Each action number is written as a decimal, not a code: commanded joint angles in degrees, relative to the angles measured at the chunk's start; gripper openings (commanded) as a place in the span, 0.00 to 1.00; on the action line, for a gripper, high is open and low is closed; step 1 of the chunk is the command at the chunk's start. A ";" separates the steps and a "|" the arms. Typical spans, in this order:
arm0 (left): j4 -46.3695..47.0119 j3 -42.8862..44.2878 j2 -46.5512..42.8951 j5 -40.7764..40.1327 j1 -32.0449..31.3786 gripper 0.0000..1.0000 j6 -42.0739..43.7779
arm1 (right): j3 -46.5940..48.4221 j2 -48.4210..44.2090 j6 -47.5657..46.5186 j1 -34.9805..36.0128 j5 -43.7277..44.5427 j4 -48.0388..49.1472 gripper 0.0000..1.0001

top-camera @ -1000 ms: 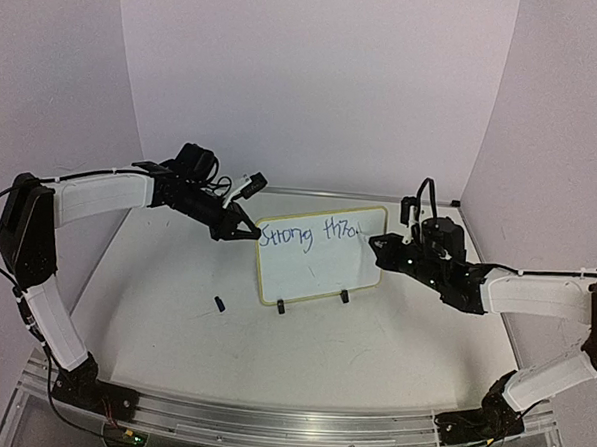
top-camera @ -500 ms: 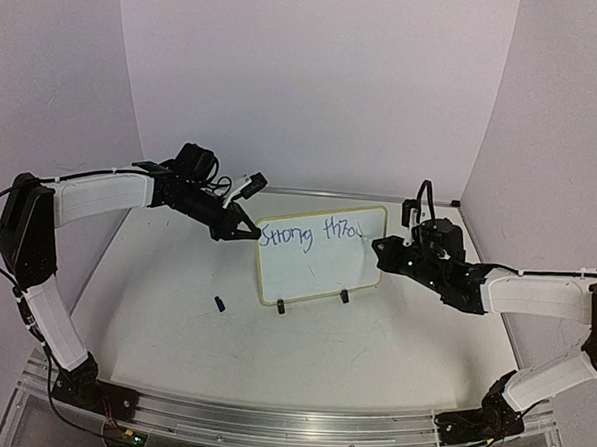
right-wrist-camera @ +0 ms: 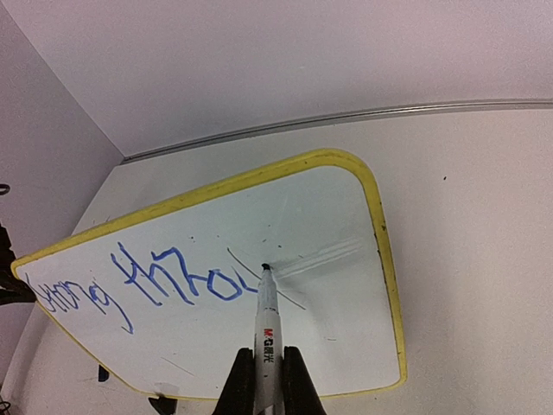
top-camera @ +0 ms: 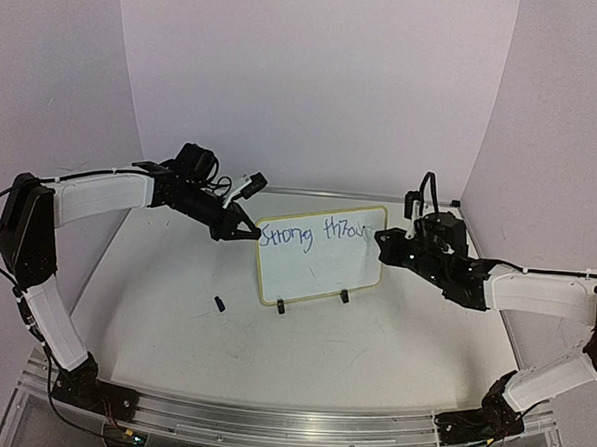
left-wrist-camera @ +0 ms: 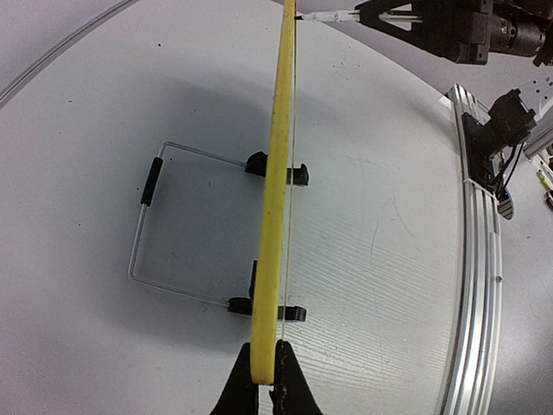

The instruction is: Write a sentence on the whiteboard

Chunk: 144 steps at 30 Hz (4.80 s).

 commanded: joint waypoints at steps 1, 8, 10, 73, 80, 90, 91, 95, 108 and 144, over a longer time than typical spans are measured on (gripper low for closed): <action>-4.22 0.09 0.41 -4.54 -0.64 0.00 2.70 | 2.26 -1.14 -0.76 -0.19 1.55 1.82 0.00; -4.23 0.09 0.47 -4.56 -0.64 0.00 2.84 | 1.17 0.32 0.22 -0.19 0.86 2.05 0.00; -4.22 0.11 0.49 -4.63 -0.64 0.00 2.79 | 0.60 0.57 0.78 -0.17 0.47 2.06 0.00; -4.22 0.01 0.56 -4.59 -0.72 0.00 2.61 | -4.72 -6.75 -1.56 -7.74 -17.96 3.87 0.00; -4.33 0.07 0.46 -4.63 -0.71 0.00 2.62 | -3.86 -4.56 -1.05 -8.62 -17.30 5.08 0.00; -4.30 0.06 0.52 -4.65 -0.72 0.00 2.69 | -2.72 -2.49 -0.84 -9.27 -15.18 5.49 0.00; -4.30 0.07 0.51 -4.70 -0.72 0.00 2.69 | -2.54 -2.29 -0.87 -9.39 -15.09 5.52 0.00; -4.33 0.09 0.50 -4.72 -0.78 0.00 2.69 | -2.21 -1.87 -1.03 -9.71 -14.76 5.84 0.00; -4.31 0.09 0.62 -4.72 -0.73 0.00 2.77 | -1.32 -0.76 -2.40 -9.83 -17.19 6.60 0.00; -4.24 0.18 1.19 -4.37 -0.87 0.00 2.71 | -0.75 -2.52 -1.81 -9.85 -13.77 3.89 0.00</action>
